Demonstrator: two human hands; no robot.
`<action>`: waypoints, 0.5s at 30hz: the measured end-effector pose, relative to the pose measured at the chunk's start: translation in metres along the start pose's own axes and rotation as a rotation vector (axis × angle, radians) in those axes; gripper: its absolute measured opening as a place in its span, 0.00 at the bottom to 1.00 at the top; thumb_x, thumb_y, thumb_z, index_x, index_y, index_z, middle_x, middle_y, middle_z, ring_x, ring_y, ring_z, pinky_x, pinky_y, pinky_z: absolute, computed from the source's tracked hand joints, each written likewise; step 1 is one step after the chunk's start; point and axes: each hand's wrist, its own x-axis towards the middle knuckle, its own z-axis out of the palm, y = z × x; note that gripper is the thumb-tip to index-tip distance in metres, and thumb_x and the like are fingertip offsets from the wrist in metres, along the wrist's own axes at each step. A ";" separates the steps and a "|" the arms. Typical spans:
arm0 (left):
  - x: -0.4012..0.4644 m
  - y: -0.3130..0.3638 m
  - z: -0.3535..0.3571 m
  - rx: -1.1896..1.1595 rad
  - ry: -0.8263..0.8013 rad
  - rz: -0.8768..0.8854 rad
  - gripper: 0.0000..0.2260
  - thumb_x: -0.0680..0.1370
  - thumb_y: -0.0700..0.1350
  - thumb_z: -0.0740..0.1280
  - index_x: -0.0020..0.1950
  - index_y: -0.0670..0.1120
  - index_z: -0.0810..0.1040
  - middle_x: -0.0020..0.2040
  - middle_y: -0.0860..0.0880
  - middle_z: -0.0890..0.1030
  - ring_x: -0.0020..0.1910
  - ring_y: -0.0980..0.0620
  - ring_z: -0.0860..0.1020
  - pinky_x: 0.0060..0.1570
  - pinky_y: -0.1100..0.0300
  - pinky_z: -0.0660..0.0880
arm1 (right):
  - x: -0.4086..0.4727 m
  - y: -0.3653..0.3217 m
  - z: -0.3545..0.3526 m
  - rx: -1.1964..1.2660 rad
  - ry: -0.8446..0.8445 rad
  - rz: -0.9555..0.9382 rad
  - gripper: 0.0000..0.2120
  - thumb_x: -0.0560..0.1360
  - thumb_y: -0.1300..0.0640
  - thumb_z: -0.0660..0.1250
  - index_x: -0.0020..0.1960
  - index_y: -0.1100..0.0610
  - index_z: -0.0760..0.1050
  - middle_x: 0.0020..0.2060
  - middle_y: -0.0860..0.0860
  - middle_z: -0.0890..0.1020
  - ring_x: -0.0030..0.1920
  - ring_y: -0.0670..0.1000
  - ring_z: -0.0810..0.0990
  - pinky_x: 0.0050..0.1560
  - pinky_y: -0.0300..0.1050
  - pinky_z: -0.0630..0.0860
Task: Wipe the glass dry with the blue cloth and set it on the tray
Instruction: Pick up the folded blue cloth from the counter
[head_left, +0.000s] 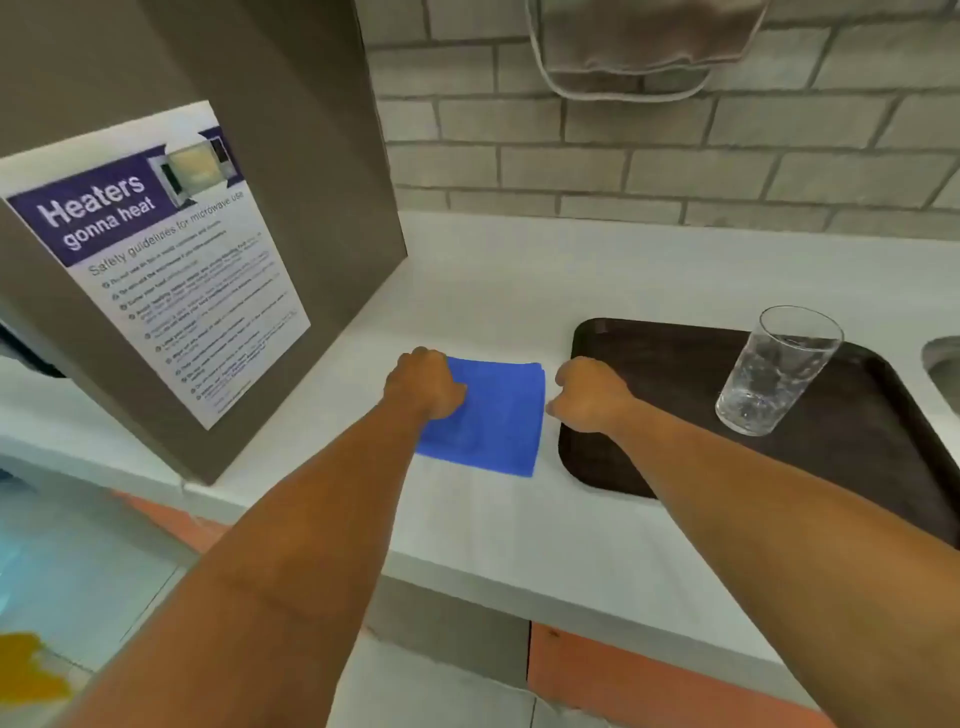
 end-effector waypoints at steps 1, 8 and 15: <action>0.000 -0.002 0.004 0.012 -0.024 -0.032 0.18 0.75 0.52 0.66 0.59 0.42 0.76 0.59 0.43 0.76 0.59 0.42 0.74 0.52 0.51 0.74 | 0.003 -0.001 0.005 -0.013 0.011 0.010 0.16 0.76 0.61 0.67 0.62 0.66 0.77 0.59 0.61 0.82 0.57 0.59 0.82 0.57 0.53 0.79; 0.003 -0.012 0.032 0.004 -0.090 -0.142 0.33 0.74 0.64 0.65 0.70 0.44 0.68 0.66 0.43 0.69 0.66 0.42 0.68 0.59 0.49 0.69 | 0.019 -0.010 0.029 -0.098 0.003 0.067 0.15 0.77 0.48 0.67 0.55 0.58 0.74 0.60 0.56 0.74 0.56 0.57 0.76 0.51 0.50 0.74; 0.010 -0.015 0.032 0.031 -0.093 -0.119 0.31 0.72 0.64 0.69 0.66 0.44 0.72 0.65 0.44 0.69 0.63 0.43 0.69 0.58 0.50 0.70 | 0.025 -0.010 0.040 -0.172 0.023 0.069 0.25 0.76 0.42 0.68 0.65 0.58 0.73 0.65 0.56 0.74 0.65 0.58 0.73 0.60 0.52 0.72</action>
